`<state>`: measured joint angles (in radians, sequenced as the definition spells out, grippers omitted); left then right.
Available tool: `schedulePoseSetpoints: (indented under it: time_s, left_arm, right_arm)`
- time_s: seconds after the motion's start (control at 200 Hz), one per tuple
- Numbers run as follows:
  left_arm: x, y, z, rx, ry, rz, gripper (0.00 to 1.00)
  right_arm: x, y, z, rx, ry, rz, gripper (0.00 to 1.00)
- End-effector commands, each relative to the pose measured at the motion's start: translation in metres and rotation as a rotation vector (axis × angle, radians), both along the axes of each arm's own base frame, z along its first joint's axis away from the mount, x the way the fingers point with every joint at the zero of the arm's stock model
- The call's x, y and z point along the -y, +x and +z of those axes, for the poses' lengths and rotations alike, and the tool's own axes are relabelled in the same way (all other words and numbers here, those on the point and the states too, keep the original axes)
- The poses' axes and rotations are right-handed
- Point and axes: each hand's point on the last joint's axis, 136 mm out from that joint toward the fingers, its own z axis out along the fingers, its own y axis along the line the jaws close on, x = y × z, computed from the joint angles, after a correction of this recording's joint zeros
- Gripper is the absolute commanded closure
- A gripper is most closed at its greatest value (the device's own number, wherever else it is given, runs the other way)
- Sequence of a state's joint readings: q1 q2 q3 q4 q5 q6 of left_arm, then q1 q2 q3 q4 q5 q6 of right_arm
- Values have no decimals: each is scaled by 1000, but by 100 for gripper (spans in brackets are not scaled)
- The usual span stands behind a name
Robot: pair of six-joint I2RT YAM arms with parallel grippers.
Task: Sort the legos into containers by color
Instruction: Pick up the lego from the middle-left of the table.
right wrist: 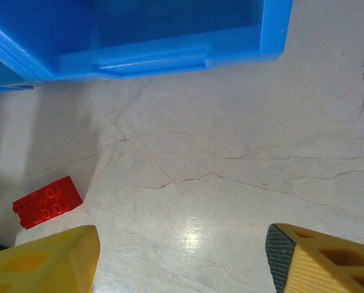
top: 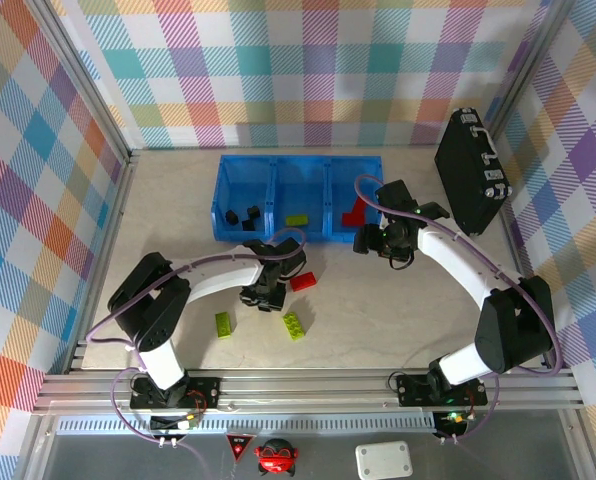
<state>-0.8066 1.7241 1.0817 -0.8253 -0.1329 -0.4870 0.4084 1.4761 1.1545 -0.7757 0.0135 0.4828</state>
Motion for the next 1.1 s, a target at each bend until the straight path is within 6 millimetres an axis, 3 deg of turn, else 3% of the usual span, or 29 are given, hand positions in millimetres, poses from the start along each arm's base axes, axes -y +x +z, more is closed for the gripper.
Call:
schedulePoseSetpoints:
  time_s: [0.0, 0.695, 1.095]
  left_arm:
    - [-4, -9, 5, -3, 5, 4, 53]
    - [-2, -9, 19, 19, -32, 3, 63]
    - [-1, 19, 51, 98, -44, -10, 63]
  right_arm:
    - [-4, -4, 3, -6, 16, 7, 27]
    - [-6, -5, 7, -6, 19, 9, 28]
    - [6, -20, 6, -15, -11, -13, 28]
